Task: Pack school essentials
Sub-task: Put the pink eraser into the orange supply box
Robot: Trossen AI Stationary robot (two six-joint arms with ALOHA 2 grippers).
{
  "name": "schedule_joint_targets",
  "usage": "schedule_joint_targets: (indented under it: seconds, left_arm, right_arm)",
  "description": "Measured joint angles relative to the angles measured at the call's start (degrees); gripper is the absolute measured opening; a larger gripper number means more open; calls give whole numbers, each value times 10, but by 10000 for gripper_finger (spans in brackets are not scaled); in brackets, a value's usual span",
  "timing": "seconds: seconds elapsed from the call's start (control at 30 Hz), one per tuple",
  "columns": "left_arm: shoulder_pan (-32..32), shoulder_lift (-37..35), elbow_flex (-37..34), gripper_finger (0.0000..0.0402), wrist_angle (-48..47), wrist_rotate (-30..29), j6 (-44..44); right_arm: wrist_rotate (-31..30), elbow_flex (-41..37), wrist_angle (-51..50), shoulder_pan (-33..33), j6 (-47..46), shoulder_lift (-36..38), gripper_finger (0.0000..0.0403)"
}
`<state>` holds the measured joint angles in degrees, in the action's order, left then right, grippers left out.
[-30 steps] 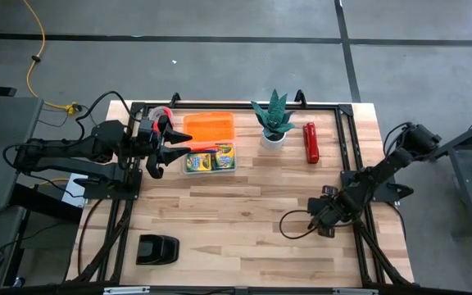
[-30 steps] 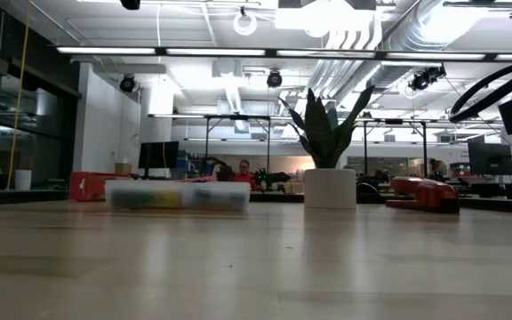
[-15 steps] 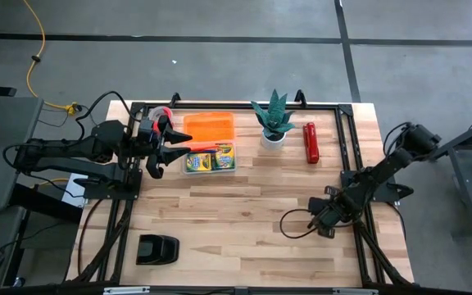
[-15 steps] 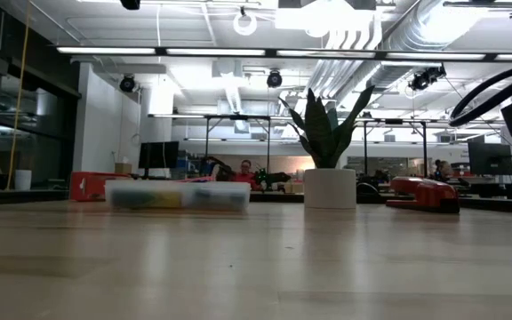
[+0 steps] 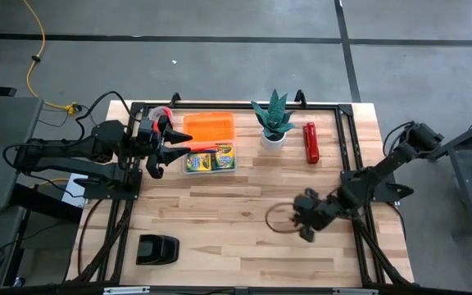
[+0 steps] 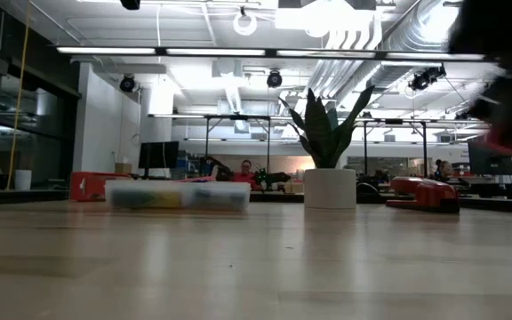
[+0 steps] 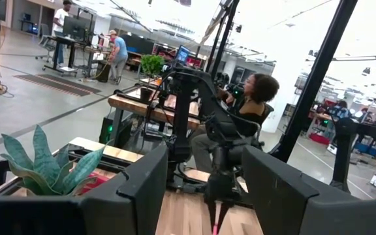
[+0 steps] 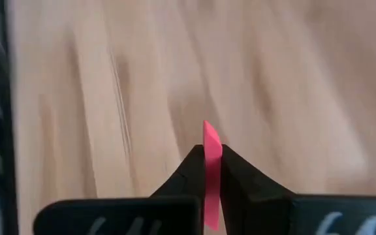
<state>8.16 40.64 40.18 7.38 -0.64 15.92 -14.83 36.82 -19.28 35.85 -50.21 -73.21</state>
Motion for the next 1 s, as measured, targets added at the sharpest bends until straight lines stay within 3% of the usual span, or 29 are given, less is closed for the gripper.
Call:
schedule_joint_targets:
  seconds: [0.13,0.33,0.53,0.7,1.0]
  left_arm:
    - [0,0,0,186,0,0,0]
    - [0,0,0,186,0,0,0]
    - [0,0,0,186,-29,-4,0]
    - [0,0,0,186,-89,-57,0]
    - [0,0,0,186,-91,-61,-3]
  right_arm:
    - [-61,0,137,-65,66,-7,4]
    - [-50,10,332,-171,215,-7,4]
    - [2,117,304,-239,358,-7,3]
    - [27,198,272,-262,440,-6,3]
    - [40,224,273,-266,473,-6,3]
